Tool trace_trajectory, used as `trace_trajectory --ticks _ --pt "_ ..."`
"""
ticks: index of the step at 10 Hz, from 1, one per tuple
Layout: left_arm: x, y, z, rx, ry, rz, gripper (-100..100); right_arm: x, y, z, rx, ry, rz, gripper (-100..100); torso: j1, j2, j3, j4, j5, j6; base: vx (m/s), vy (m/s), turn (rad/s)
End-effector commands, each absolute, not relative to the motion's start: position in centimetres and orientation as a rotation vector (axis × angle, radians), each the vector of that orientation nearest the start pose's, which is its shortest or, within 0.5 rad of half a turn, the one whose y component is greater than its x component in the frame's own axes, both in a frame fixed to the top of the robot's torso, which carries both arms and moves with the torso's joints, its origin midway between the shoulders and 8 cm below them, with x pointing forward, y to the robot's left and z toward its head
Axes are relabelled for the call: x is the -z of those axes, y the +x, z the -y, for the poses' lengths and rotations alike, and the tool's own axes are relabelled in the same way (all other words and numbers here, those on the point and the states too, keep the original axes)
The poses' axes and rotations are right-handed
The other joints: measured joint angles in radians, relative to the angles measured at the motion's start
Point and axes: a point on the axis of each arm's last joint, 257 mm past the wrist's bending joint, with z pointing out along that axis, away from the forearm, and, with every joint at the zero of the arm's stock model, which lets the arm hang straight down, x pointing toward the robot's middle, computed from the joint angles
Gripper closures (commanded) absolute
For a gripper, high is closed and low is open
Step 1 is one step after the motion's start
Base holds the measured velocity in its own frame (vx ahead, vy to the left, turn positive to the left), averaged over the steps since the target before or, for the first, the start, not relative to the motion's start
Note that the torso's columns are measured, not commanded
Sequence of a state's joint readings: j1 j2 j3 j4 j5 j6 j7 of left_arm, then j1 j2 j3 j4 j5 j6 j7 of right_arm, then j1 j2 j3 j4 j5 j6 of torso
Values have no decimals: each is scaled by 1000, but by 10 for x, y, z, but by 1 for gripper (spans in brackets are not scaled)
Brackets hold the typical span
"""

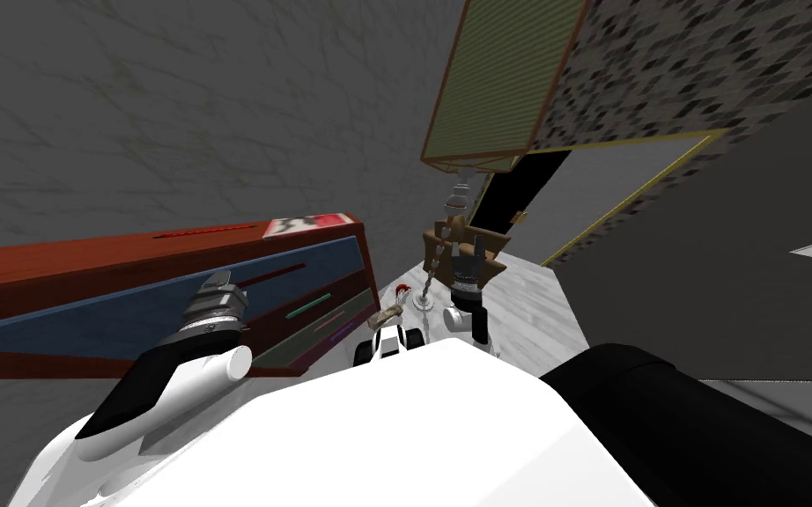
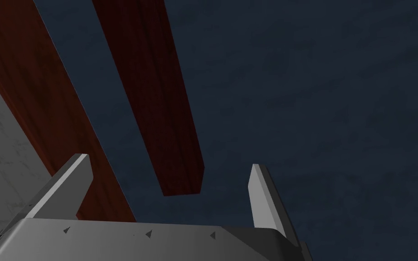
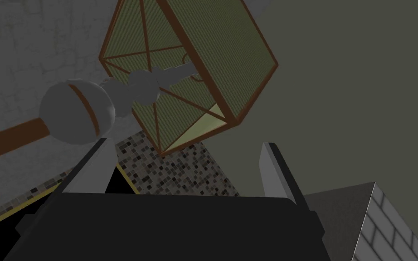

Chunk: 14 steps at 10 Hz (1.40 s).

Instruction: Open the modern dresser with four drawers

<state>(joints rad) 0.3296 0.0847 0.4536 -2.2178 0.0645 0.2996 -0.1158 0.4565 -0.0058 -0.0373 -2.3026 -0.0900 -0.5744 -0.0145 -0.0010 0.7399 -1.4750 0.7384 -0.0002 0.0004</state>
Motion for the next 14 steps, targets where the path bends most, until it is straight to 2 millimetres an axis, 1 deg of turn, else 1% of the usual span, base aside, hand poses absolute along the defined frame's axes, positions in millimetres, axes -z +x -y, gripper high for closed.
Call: trace_trajectory --ticks 1,2,3,4,5,6,7,8,9,10,11,12,13,14 --pt "94 387 -514 598 -1207 -902 -100 -62 324 294 -1379 597 -459 0 1 -2 -1 0 0 -1 -100 -17 -399" --pt "89 383 -522 586 -1206 -883 -100 -62 324 294 -1379 597 -459 0 1 -2 -1 -1 0 0 -94 -15 -168" --pt "95 383 -536 563 -1238 -865 -100 -62 324 294 -1379 597 -459 0 2 -3 -2 -1 0 -2 -110 -23 -328" --pt "90 379 -545 551 -1236 -843 -100 -62 324 294 -1379 597 -459 0 1 -2 -1 0 0 0 -101 -12 -180" --pt "95 381 -557 534 -1268 -822 -100 -62 324 294 -1378 597 -459 0 2 -2 -1 0 0 -1 -115 -40 -286" --pt "91 374 -566 519 -1270 -802 -100 -62 324 294 -1379 597 -459 0 0 -1 -1 0 0 0 -89 -33 -223" --pt "96 376 -578 505 -1303 -777 -100 -62 324 294 -1379 597 -459 0 1 -3 -1 -1 0 -1 -104 -26 -378" --pt "94 369 -586 490 -1307 -760 -100 -62 324 294 -1379 597 -459 0 1 -2 -1 -1 1 1 -99 -14 -163" --pt "94 372 -583 499 -1299 -772 -100 -62 324 294 -1378 597 -459 0 3 -3 -2 -1 1 -1 -39 -5 -3" --pt "91 374 -566 519 -1270 -802 100 -62 324 294 -1378 597 -459 0 3 -6 -3 -1 1 -1 54 35 357" --pt "83 375 -554 541 -1236 -816 100 -62 323 294 -1378 597 -459 0 4 -9 -5 -2 1 -2 152 31 416" --pt "90 379 -545 551 -1236 -843 100 -62 323 294 -1378 597 -460 0 1 -7 -6 3 -7 -4 153 21 304" --pt "84 380 -529 577 -1204 -866 100 -62 323 294 -1378 597 -459 0 4 -6 -5 3 -5 -1 173 20 367" --pt "89 383 -522 586 -1206 -883 100 -62 323 294 -1378 597 -459 0 5 -4 -4 4 -6 -3 120 0 249"
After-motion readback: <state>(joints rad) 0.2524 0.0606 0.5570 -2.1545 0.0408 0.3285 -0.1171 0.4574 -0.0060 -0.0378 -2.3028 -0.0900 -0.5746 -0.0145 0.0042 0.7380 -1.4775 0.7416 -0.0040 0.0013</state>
